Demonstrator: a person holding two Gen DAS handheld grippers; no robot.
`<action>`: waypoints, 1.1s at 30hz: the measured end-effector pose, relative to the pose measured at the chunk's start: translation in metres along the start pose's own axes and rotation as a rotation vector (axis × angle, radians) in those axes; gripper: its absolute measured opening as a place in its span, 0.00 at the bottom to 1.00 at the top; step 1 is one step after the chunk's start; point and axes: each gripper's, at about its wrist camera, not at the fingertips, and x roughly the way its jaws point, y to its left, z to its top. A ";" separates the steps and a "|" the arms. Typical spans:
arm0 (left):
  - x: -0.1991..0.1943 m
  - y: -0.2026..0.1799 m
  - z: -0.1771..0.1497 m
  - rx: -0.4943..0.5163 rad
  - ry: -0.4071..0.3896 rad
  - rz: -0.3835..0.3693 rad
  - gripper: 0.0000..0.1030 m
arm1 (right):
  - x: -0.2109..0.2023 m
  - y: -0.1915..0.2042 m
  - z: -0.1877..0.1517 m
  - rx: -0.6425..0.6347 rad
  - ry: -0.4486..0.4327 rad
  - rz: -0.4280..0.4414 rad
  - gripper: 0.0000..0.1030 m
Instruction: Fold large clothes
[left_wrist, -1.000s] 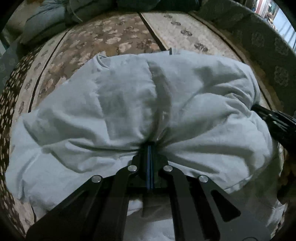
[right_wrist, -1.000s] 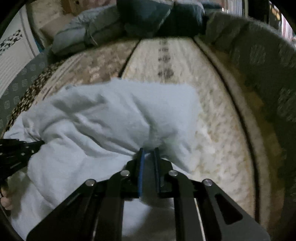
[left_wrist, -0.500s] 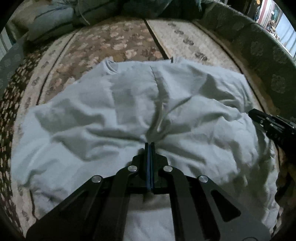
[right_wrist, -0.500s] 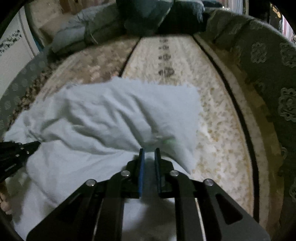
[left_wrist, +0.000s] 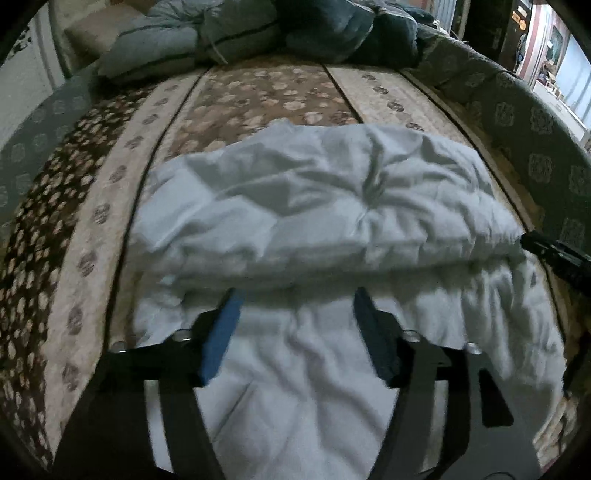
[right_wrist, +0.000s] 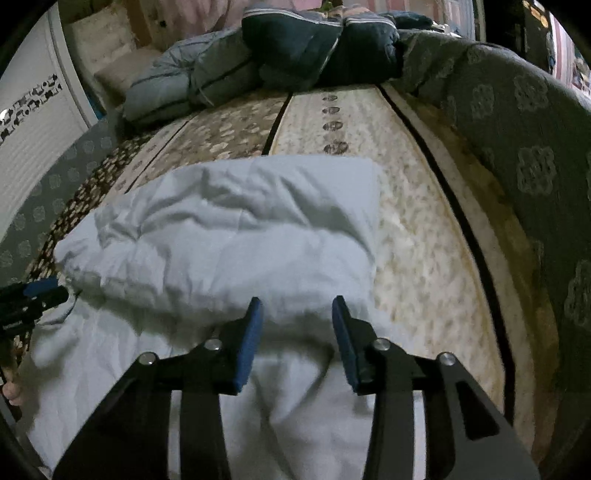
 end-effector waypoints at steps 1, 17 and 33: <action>-0.005 0.006 -0.008 0.001 -0.007 0.006 0.69 | -0.004 -0.002 -0.009 0.006 -0.002 -0.002 0.48; -0.050 0.077 -0.115 -0.125 0.007 0.024 0.77 | -0.065 -0.023 -0.135 0.015 -0.002 -0.049 0.48; -0.081 0.095 -0.147 -0.150 -0.048 0.069 0.89 | -0.111 -0.046 -0.161 0.059 -0.017 -0.155 0.64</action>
